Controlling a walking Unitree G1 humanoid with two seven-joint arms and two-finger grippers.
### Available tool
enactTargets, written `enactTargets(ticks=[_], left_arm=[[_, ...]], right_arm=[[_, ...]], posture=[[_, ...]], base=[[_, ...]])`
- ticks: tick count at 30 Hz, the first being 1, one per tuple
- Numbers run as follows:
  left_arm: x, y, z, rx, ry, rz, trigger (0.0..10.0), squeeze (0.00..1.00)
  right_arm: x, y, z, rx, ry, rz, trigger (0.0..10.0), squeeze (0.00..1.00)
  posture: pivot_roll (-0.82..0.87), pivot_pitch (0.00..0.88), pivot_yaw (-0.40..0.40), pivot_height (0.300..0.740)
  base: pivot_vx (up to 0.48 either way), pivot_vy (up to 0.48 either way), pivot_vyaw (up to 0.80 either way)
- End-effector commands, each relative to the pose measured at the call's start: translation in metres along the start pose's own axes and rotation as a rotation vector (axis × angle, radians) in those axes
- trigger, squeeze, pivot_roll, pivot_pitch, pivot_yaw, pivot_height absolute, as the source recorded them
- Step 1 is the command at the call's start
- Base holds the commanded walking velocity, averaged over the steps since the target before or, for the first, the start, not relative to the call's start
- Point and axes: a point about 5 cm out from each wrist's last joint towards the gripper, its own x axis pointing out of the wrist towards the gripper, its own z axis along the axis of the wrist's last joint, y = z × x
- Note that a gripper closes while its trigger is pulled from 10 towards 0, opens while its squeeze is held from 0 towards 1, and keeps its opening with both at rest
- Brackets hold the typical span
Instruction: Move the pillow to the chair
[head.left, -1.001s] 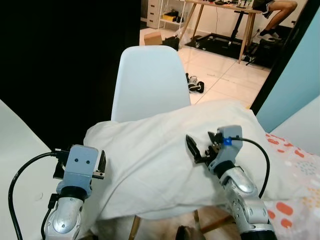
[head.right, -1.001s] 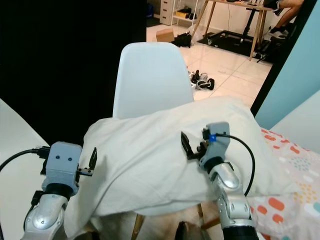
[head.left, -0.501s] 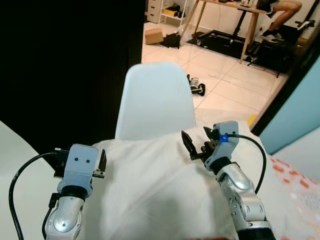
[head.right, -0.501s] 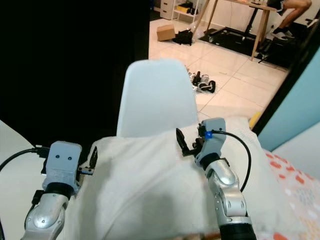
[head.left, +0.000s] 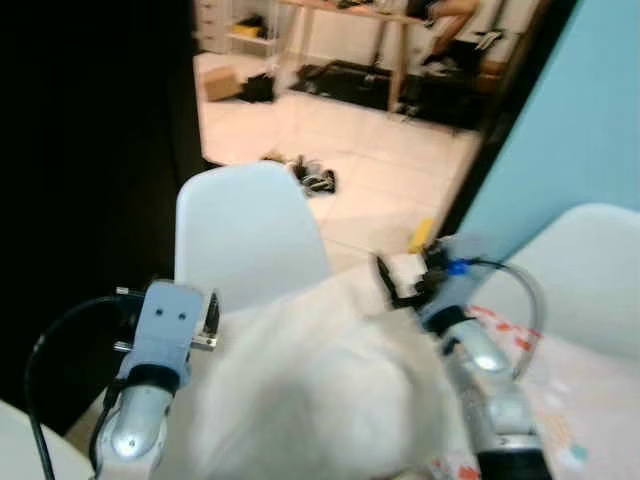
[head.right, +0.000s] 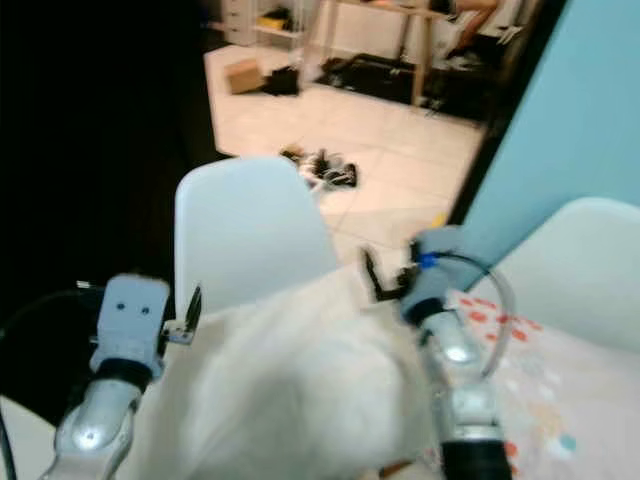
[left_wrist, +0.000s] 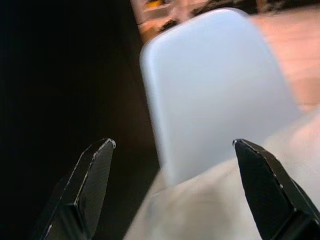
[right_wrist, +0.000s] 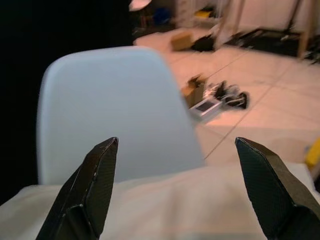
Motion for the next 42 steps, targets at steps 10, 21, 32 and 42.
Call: enactTargets(ticks=[10, 21, 32, 42], left_arm=[[-0.001, -0.001, -0.003, 0.006, 0.011, -0.020, 10.0, 0.00], [-0.001, 0.000, -0.006, -0.040, 0.038, -0.013, 10.0, 0.00], [-0.001, 0.001, -0.006, -0.048, 0.039, -0.007, 10.0, 0.00], [0.000, 0.001, -0.007, -0.070, 0.042, -0.009, 10.0, 0.00]], right_arm=[[0.002, -0.006, -0.005, 0.021, 0.043, -0.047, 10.0, 0.00], [0.004, -0.009, -0.006, 0.020, 0.060, -0.067, 10.0, 0.00], [0.006, -0.013, -0.006, 0.013, 0.072, -0.092, 10.0, 0.00], [0.007, -0.014, -0.007, 0.016, 0.078, -0.100, 10.0, 0.00]], posture=[[0.04, 0.000, -0.120, 0.731], [0.04, 0.000, -0.123, 0.731], [0.04, 0.000, -0.126, 0.731], [0.04, 0.000, -0.128, 0.731]], base=[[0.000, 0.000, 0.00], [-0.189, 0.000, 0.00], [-0.383, 0.000, 0.00], [-0.384, 0.000, 0.00]])
